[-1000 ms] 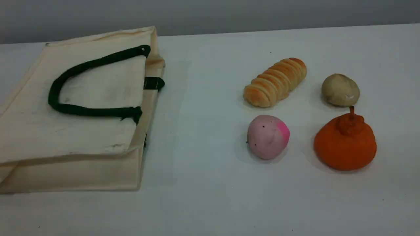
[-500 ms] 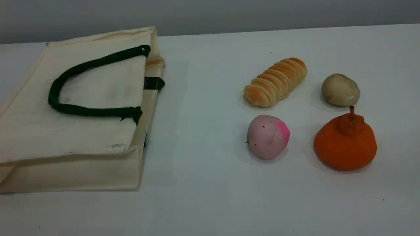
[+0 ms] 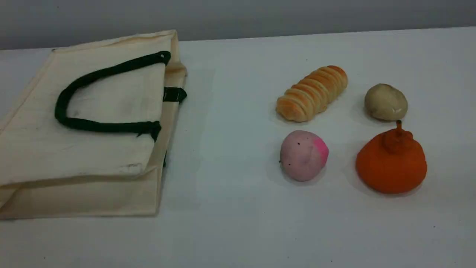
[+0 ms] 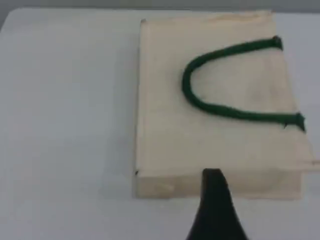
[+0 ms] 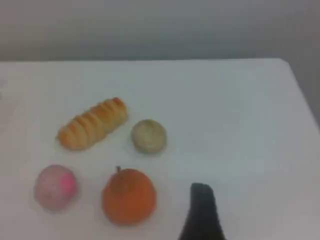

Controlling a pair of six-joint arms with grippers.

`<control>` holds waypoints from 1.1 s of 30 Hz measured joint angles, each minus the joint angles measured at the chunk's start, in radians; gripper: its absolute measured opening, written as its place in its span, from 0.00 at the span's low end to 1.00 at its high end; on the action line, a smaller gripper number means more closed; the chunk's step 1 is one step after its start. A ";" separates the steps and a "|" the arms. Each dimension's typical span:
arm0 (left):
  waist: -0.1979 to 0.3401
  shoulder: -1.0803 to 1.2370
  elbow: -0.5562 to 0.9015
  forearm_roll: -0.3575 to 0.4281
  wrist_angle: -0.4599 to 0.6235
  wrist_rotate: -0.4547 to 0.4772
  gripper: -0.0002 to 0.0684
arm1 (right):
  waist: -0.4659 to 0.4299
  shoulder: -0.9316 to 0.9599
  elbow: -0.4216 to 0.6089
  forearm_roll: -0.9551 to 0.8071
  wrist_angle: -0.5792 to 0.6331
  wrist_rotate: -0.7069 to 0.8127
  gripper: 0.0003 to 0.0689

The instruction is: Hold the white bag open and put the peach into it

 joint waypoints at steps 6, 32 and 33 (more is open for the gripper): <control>-0.002 0.143 -0.079 0.003 -0.046 0.001 0.65 | 0.025 0.103 0.000 -0.003 -0.103 0.035 0.68; -0.029 0.645 -0.231 0.028 -0.253 -0.013 0.65 | 0.025 0.734 -0.271 0.057 -0.374 0.027 0.68; -0.029 0.660 -0.243 0.028 -0.248 -0.013 0.65 | 0.025 0.741 -0.271 0.057 -0.383 0.027 0.68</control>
